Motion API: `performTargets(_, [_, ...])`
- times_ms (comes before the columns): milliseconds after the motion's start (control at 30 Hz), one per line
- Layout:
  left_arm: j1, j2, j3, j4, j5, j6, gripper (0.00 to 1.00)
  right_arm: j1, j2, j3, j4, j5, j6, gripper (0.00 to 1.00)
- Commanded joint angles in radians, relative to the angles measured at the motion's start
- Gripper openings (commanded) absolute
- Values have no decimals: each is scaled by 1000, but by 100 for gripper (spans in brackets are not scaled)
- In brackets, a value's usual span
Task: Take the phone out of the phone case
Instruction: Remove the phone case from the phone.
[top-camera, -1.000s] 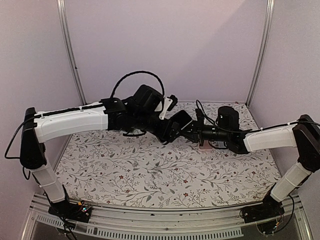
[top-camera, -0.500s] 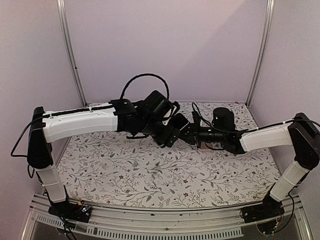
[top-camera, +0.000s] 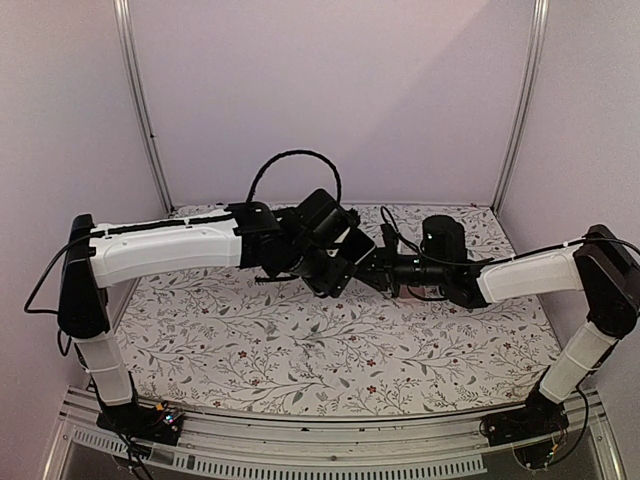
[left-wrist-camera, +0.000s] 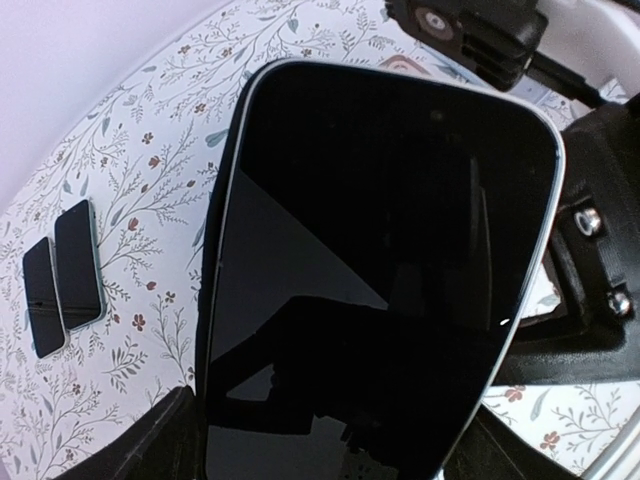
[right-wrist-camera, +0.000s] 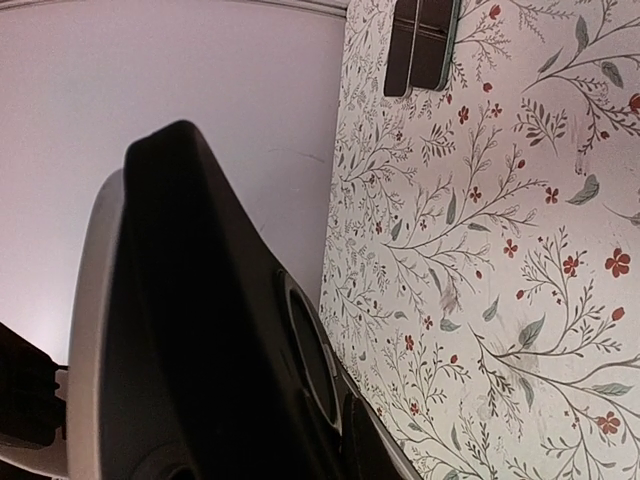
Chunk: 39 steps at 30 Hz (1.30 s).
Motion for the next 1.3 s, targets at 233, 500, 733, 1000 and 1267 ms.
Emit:
performTargets(233, [38, -39, -10, 7, 65, -34, 66, 19, -26, 27, 12, -17, -46, 0])
performTargets(500, [103, -103, -86, 84, 251, -66, 55, 18, -48, 28, -46, -21, -110, 0])
performTargets(733, [154, -146, -149, 146, 384, -92, 48, 19, -51, 41, -100, -16, -161, 0])
performTargets(1000, [165, -143, -182, 154, 410, -97, 36, 18, -61, 58, -128, -22, -193, 0])
performTargets(1267, [165, -134, -191, 154, 396, -98, 17, 21, -58, 72, -146, -24, -205, 0])
